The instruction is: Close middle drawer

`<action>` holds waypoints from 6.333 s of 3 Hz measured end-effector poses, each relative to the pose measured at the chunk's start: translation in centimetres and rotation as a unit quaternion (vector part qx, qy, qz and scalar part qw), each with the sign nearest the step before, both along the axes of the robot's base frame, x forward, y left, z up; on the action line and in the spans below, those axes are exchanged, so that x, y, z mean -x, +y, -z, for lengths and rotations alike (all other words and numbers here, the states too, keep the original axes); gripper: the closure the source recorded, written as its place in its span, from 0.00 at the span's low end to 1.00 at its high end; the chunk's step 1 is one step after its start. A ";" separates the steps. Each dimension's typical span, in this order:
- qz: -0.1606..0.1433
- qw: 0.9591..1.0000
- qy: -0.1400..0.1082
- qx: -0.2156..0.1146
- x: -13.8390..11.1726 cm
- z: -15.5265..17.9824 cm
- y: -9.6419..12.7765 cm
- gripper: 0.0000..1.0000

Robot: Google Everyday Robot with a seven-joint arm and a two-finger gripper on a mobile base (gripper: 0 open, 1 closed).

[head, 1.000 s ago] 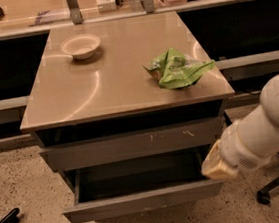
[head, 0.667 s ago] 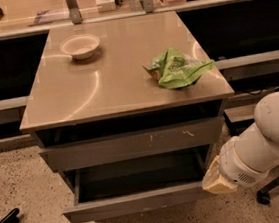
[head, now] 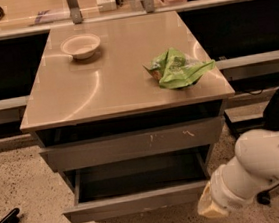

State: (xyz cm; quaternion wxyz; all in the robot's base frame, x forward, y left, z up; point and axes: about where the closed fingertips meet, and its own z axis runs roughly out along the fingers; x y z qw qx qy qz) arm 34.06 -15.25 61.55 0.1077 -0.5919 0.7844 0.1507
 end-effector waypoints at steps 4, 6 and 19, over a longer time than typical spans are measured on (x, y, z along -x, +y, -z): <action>0.026 0.999 -0.011 -0.029 2.3 14.3 1.9 1.00; -0.039 0.995 -0.086 -0.008 -1.1 16.7 2.4 1.00; -0.078 0.943 -0.308 -0.098 -20.2 18.5 5.9 1.00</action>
Offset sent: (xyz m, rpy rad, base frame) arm -0.0316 0.0275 -0.2013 0.1407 0.0152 -0.0782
